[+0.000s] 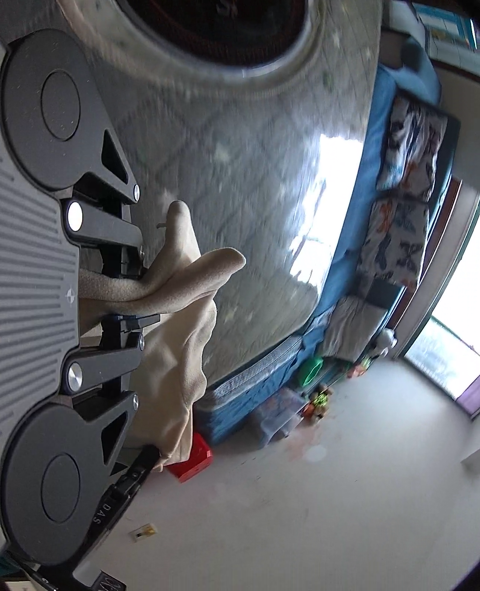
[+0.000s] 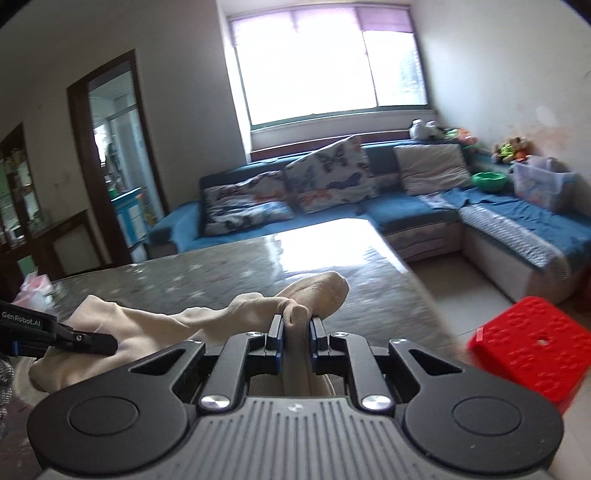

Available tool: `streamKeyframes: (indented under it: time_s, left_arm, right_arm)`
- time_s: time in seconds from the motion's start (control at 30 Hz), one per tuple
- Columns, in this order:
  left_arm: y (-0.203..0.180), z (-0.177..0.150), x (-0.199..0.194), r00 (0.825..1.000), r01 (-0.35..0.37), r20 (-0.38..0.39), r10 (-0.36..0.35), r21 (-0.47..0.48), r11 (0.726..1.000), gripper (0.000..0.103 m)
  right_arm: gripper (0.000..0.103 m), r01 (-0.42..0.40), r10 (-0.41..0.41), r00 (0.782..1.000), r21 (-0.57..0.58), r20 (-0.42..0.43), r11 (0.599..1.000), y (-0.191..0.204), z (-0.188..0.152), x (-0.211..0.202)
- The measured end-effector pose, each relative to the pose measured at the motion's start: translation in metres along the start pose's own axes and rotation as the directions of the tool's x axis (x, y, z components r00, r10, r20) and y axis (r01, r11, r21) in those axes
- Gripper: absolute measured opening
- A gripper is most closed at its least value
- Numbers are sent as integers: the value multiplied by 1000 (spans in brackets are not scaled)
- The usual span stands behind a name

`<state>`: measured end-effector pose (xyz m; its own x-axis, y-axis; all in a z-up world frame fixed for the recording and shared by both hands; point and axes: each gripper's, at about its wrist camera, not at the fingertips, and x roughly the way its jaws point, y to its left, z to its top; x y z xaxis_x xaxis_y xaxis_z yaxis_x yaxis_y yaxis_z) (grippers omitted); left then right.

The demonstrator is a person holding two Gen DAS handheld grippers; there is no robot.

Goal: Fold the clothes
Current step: 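Lift the held sweatshirt with both grippers and carry it across the table, then lower the sweatshirt onto the table and open both grippers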

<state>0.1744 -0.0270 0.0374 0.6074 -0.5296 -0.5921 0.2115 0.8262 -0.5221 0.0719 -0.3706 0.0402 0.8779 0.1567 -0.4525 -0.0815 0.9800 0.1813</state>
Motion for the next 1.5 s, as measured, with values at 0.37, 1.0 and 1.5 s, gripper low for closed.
streamKeyframes:
  time_s: [0.37,1.0,1.5]
  left_arm:
    - [-36,-4,48,997,21,-82,-15,67,998,17]
    - [-39,-15,61,992,-32,-121,46,117,993,17]
    - [-29,-22,68,979,-107,-156,128,135,985,37]
  right_arm:
    - [12,119,-119,993,32,-17,992,-51,0,3]
    - [13,138,-137,989,27,-55,990,-66,-13,24]
    - [28,132,-132,985,-11,-110,991,-55,-29,27]
